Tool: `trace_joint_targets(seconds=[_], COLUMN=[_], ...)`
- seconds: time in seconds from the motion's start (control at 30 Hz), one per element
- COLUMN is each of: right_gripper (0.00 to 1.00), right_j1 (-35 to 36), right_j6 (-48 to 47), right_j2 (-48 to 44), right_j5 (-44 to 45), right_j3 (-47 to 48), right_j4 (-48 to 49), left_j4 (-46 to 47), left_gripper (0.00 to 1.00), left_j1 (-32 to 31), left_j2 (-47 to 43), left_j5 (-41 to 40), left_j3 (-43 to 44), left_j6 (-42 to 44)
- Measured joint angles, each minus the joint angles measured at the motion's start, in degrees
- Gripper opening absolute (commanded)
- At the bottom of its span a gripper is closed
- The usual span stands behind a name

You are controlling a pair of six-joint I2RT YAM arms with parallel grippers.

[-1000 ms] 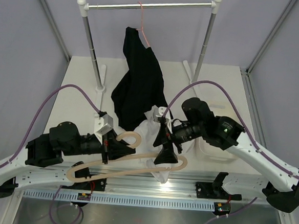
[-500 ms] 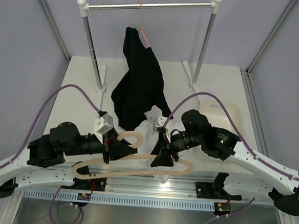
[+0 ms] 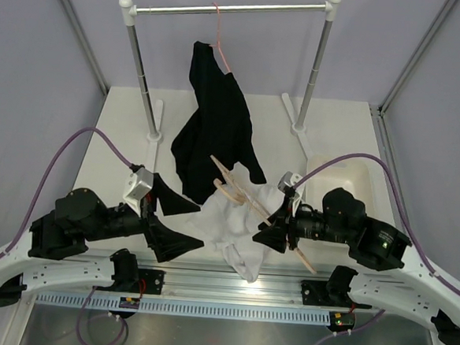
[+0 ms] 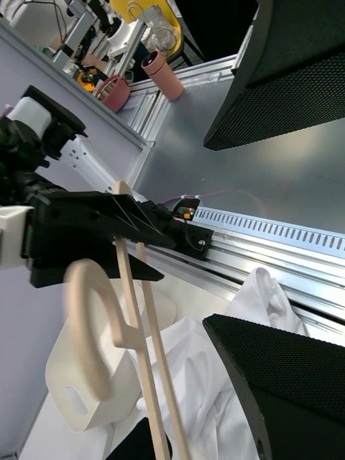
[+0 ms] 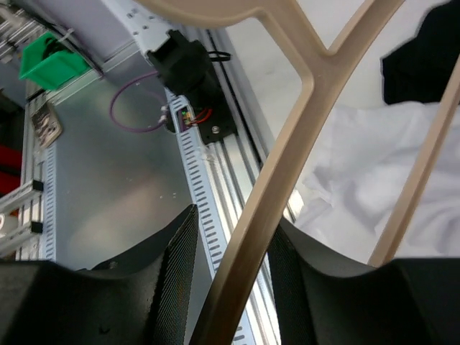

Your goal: Remove the t-shirt from the hanger

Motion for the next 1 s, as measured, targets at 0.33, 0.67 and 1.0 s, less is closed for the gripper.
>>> trace_joint_targets(seconds=[0.33,0.67,1.0], right_gripper=[0.0,0.0,0.0], right_j1=[0.0,0.0,0.0], right_j6=[7.93,16.13,12.63], right_j2=[-12.92,-26.6,-19.76], right_j5=[19.26,32.13,37.86], right_j3=[-3.58,0.7,7.69], right_j4=[-11.13,-22.45,-18.82], left_j4=[-0.07,-0.46,1.55], left_gripper=[0.99,0.99,0.99], left_j1=[0.0,0.0,0.0], left_j2=[-3.26,-3.45,-3.54], left_j5=[-4.02,-4.52,-5.88], left_j3=[0.13,1.05,0.28], left_j6=[-2.16,-3.63,-3.78])
